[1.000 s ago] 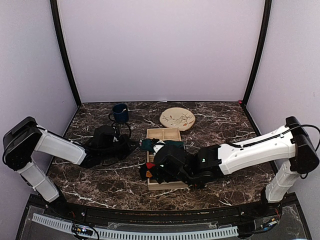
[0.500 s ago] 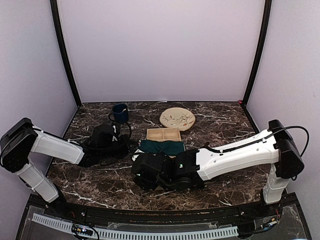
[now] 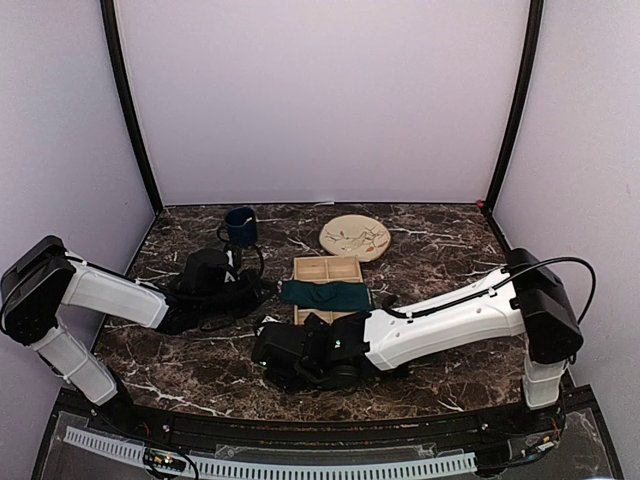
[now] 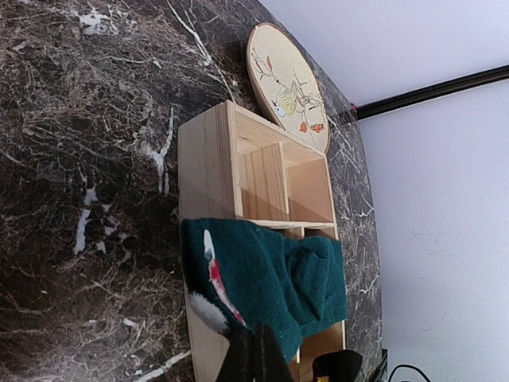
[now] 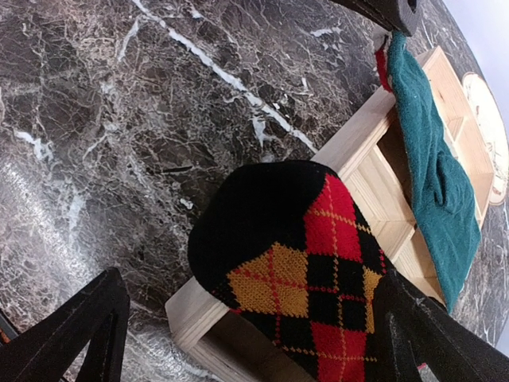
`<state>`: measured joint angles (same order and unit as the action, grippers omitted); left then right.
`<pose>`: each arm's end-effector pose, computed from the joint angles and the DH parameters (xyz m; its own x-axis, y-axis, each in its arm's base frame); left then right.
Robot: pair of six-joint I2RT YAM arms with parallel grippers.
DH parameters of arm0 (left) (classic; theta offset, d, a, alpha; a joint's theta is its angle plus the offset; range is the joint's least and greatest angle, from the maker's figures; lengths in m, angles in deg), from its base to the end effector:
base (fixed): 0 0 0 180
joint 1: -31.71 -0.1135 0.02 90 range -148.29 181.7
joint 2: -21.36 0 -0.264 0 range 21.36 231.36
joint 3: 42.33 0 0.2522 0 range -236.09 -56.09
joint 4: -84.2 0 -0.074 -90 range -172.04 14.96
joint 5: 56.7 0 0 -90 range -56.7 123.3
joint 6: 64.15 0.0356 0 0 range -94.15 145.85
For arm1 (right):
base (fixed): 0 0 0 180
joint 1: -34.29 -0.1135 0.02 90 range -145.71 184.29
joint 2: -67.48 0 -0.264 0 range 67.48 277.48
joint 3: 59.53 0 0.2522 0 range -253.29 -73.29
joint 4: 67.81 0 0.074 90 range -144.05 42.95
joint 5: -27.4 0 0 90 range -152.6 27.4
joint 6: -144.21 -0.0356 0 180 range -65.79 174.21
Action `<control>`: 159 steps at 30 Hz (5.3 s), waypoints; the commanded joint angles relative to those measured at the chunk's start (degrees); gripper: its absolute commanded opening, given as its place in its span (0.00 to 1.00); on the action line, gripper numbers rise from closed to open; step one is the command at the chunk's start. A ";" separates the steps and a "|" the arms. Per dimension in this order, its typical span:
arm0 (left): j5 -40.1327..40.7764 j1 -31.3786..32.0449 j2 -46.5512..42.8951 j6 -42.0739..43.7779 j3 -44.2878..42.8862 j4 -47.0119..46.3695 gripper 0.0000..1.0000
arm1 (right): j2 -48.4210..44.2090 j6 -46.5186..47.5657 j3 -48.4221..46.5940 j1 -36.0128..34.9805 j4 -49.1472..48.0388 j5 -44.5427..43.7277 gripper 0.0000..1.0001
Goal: Roll the socks
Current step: Pick up the sock from the storage box, then place the sock at the center of the board, then move the storage box to the center of the board.
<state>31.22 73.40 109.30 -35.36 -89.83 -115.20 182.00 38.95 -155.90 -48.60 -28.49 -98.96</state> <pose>0.2267 -0.2036 0.1744 -0.7338 -0.5193 -0.4381 0.0973 0.5578 -0.8242 0.0735 0.4185 0.1886 -0.3006 -0.6976 -0.6503 -0.7054 0.6216 -0.3407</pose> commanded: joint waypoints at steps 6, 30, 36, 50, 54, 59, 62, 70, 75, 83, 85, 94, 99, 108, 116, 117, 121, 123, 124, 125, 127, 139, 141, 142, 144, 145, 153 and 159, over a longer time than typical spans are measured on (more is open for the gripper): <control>-0.83 0.37 -0.69 0.67 -0.62 -1.45 0.00 | 1.47 -0.44 -2.46 1.19 0.77 -3.05 1.00; -1.46 0.32 0.37 -0.27 -0.70 -2.60 0.00 | 0.86 -0.20 -0.74 2.03 -1.54 -4.78 0.65; -1.55 0.32 0.56 -0.23 -0.80 -2.52 0.00 | -0.19 -0.03 -0.13 1.95 -2.80 -5.25 0.60; -1.31 0.41 0.13 0.19 -1.29 -2.18 0.00 | -3.22 -0.35 2.32 1.95 -5.33 -7.13 0.33; -0.62 0.80 -0.64 1.79 -2.53 -1.05 0.00 | -5.00 -0.71 3.71 1.95 -6.27 -8.98 0.26; 0.14 1.58 -1.40 4.92 -5.10 0.96 0.00 | -8.19 -1.65 6.31 1.91 -7.91 -12.54 0.16; 0.69 2.27 -1.63 7.75 -7.64 2.80 0.00 | -10.60 -2.49 8.21 1.95 -8.88 -15.26 0.11; 1.07 4.62 0.96 14.63 -18.62 8.95 0.00 | -17.55 -5.84 13.67 2.35 -9.04 -21.84 0.11; 0.95 5.72 3.13 17.37 -23.75 11.57 0.00 | -19.94 -10.16 16.14 2.98 -6.52 -24.07 0.11; -5.11 8.05 10.17 23.39 -36.38 15.88 0.00 | -27.86 -23.01 24.70 5.23 -0.01 -26.62 0.27; -7.20 8.67 12.78 24.12 -40.61 16.62 0.00 | -29.35 -24.43 26.60 5.20 0.19 -25.04 0.41; -14.35 10.96 25.61 25.92 -56.86 22.46 0.00 | -34.23 -32.07 34.26 4.91 -1.62 -17.98 0.66; -17.95 12.14 31.97 26.57 -65.25 24.40 0.00 | -36.68 -38.65 37.74 4.91 -0.48 -17.04 0.66; -23.22 12.71 43.92 24.24 -80.97 24.24 0.00 | -39.90 -49.50 41.39 3.82 3.58 -17.43 0.66; -22.96 12.71 54.05 21.52 -92.61 24.33 0.02 | -40.50 -52.44 42.61 3.52 5.15 -17.44 0.66; -22.69 12.71 54.93 21.41 -93.27 24.41 0.17 | -40.51 -52.60 42.67 3.50 5.19 -17.41 0.66; -22.97 12.54 56.47 20.21 -93.77 23.67 0.66 | -40.52 -52.85 42.71 3.53 5.16 -17.35 0.66; -23.12 12.49 55.94 20.42 -93.69 24.45 0.72 | -40.39 -52.63 42.67 3.51 4.92 -17.39 0.66; -22.88 12.45 55.20 21.05 -93.37 25.12 0.74 | -40.30 -52.46 42.62 3.53 4.73 -17.40 0.66; -22.45 12.45 54.14 21.92 -92.86 26.06 0.77 | -40.19 -52.10 42.48 3.50 4.44 -17.43 0.66; -20.59 12.32 50.95 24.14 -90.13 28.09 0.78 | -39.76 -51.22 42.12 3.52 3.78 -17.43 0.66; -3.63 7.10 17.63 25.55 -48.81 26.78 0.78 | -36.28 -41.32 40.36 3.48 -0.98 -12.48 0.73; -1.03 6.68 13.63 25.77 -44.72 29.17 0.77 | -35.73 -39.70 40.41 3.44 -1.60 -10.44 0.76; 0.15 6.53 11.72 25.74 -43.01 30.33 0.77 | -35.25 -39.09 40.49 3.32 -2.02 -9.54 0.77; 1.74 6.32 8.60 25.34 -39.16 31.77 0.78 | -33.84 -38.37 40.16 3.05 -2.03 -8.59 0.80; 2.33 6.09 7.12 24.93 -36.67 32.31 0.78 | -33.05 -38.01 39.95 2.94 -2.04 -8.32 0.82; 1.88 3.91 1.78 21.03 -26.89 33.65 0.81 | -26.64 -36.30 36.84 2.22 0.06 -8.10 0.83; 0.23 3.10 2.67 20.48 -25.68 34.27 0.76 | -26.18 -38.45 36.95 1.44 2.43 -8.34 0.83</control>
<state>32.33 77.00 113.78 -13.90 -115.80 -81.72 155.05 1.53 -118.46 -45.93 -29.62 -107.72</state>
